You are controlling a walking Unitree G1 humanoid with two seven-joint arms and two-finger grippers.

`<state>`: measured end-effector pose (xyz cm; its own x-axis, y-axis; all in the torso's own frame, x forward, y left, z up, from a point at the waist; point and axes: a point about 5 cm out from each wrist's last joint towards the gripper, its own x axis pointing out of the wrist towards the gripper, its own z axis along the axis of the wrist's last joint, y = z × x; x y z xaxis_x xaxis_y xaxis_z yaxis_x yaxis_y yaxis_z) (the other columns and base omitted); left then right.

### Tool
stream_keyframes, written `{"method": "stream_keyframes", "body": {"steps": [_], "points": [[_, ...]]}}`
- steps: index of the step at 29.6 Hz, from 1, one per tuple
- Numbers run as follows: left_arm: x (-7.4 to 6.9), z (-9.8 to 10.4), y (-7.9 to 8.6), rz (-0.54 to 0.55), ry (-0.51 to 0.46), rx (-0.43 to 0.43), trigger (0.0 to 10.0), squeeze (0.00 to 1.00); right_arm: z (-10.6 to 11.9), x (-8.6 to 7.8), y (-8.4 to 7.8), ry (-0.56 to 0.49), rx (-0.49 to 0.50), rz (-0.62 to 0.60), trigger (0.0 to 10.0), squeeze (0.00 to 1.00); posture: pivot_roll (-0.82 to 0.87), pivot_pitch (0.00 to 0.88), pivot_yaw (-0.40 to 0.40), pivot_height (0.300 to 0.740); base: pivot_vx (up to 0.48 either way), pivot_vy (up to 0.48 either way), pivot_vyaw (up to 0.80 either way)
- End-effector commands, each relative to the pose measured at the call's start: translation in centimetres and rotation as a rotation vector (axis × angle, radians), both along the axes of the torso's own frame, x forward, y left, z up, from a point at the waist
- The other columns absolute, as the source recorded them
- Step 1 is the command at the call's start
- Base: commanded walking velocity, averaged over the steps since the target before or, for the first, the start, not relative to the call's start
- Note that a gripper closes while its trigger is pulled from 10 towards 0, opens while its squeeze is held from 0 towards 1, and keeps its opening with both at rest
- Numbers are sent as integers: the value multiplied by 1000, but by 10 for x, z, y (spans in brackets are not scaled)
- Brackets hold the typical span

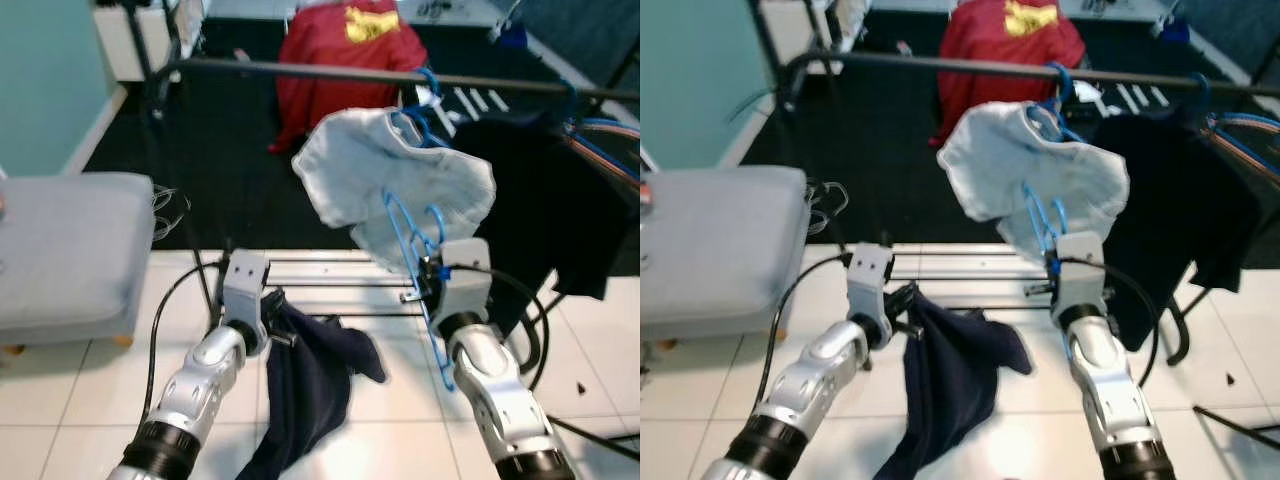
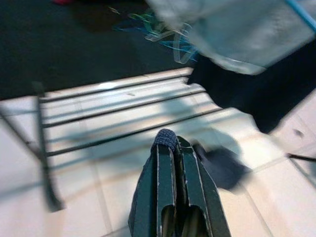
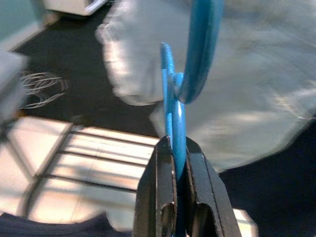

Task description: Hang hanger

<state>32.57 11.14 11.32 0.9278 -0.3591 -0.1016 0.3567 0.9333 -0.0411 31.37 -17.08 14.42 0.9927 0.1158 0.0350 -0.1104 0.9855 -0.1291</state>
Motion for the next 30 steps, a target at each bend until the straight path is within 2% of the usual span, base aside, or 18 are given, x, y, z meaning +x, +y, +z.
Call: {"method": "stream_keyframes", "body": {"steps": [1,2,3,4,6,8,11,12,13,15,16,18,25,30], "points": [[-1,0,0,10,-24,23,10000,0,3,-2,2,8,37,37,10000,0,-56,155,-43,740,0,0,0],[-1,0,0,10,-24,23,10000,0,3,-2,2,8,37,37,10000,0,-56,155,-43,740,0,0,0],[-1,0,-1,12,-24,17,10000,0,2,-3,8,38,48,96,10000,0,-57,158,-43,740,0,0,0],[-1,0,-1,12,-24,17,10000,0,2,-3,8,38,48,96,10000,0,-57,158,-43,740,0,0,0],[-2,0,-2,14,-26,11,10000,0,0,-5,16,59,23,169,10000,0,-50,146,-43,740,0,0,0],[-4,-3,-3,18,-23,11,10000,0,-2,-6,18,62,14,184,10000,0,-47,142,-36,740,0,0,0],[-4,-3,-3,18,-23,11,10000,0,-2,-6,18,62,14,184,10000,0,-47,142,-36,740,0,0,0],[-7,-5,-7,-6,-22,16,10000,0,-3,-7,20,59,-3,195,10000,0,-47,96,-22,740,0,0,0],[-6,-4,-12,-33,-24,9,10000,0,-2,-5,20,53,10,190,10000,0,-50,114,-27,740,0,0,0],[-6,-4,-12,-33,-24,9,10000,0,-2,-5,20,53,10,190,10000,0,-50,114,-27,740,0,0,0],[-5,-3,-16,-48,-29,7,10000,0,-1,-2,19,53,31,179,10000,0,-50,91,-30,740,0,0,0],[0,1,-21,-44,-43,-3,10000,0,4,4,17,41,50,163,10000,0,-50,107,-38,740,0,0,0],[0,3,-21,-35,-54,-7,10000,0,10,7,22,31,50,198,10000,0,-46,118,-36,740,0,0,0],[-1,3,-16,-14,-58,-12,10000,0,12,5,18,20,48,186,10000,0,-54,123,-26,740,290,0,0]]}}
